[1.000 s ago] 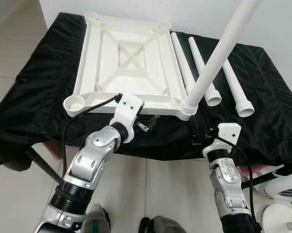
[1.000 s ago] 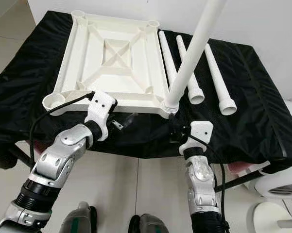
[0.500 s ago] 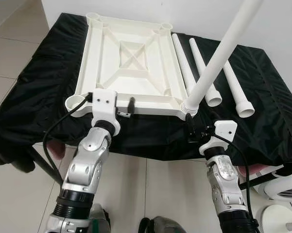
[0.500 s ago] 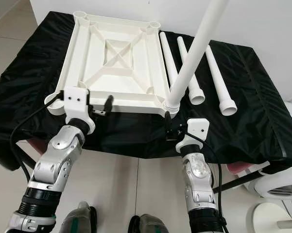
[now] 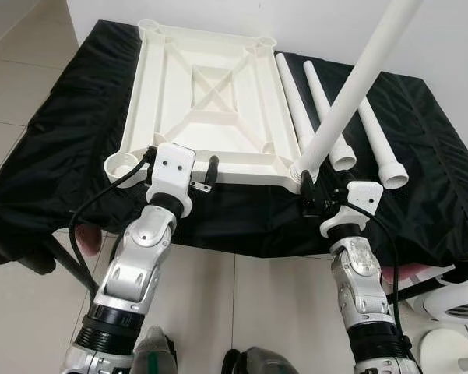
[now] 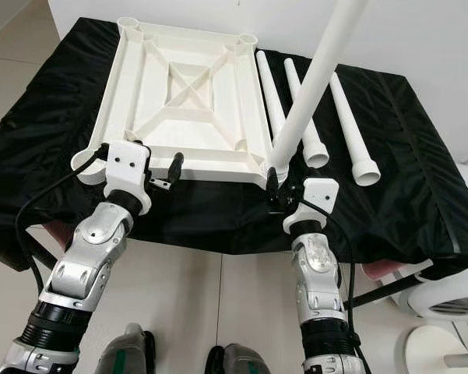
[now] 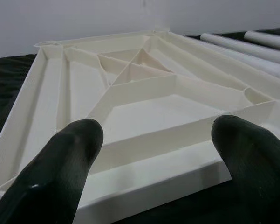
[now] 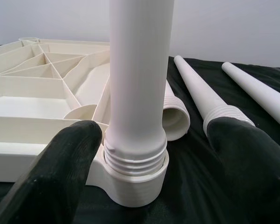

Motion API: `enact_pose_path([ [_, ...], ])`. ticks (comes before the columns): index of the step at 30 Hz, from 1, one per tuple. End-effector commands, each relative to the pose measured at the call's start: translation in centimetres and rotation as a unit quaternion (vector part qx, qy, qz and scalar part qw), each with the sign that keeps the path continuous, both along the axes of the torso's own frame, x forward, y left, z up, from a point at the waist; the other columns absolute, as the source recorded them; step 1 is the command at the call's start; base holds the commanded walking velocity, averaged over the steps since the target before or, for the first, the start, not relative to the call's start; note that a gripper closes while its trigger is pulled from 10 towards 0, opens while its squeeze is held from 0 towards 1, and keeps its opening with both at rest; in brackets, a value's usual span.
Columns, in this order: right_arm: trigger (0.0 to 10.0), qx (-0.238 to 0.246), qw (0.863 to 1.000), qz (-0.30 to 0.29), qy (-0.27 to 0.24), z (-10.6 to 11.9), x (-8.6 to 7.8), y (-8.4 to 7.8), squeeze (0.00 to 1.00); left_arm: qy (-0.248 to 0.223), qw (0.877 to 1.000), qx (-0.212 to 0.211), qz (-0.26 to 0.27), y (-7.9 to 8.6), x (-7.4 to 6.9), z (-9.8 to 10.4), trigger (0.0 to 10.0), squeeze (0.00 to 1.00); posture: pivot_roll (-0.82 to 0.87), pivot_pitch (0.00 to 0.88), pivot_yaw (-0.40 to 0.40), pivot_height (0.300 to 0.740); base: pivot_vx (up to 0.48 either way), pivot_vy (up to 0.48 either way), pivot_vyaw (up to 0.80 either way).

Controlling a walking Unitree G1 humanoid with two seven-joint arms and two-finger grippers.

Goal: Building children table

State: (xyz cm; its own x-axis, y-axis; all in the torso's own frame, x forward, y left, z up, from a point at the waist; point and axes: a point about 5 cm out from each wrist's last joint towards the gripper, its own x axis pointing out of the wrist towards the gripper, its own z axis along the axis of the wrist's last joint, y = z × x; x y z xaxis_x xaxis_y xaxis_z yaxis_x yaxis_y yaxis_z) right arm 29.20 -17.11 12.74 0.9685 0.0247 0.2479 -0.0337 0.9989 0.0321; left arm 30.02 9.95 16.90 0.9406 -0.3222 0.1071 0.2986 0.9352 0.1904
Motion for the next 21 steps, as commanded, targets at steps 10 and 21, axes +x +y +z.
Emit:
enact_pose_path([
  [10, 10.0, 0.002, 1.0, -0.014, 0.01, -0.4, -0.3, -0.6, 0.0, 0.026, 0.99, 0.094, -0.104, -1.6, 0.3, -1.4, 10.0, 0.0, 0.11, 0.107, -0.127, 0.74, 0.0, 0.0, 0.0],
  [21, 10.0, 0.002, 1.0, -0.027, 0.006, -0.3, -0.4, -0.9, 0.0, 0.045, 0.968, 0.155, -0.19, -1.8, 1.9, -2.4, 10.0, 0.0, 0.1, 0.11, -0.111, 0.74, 0.0, 0.0, 0.0],
])
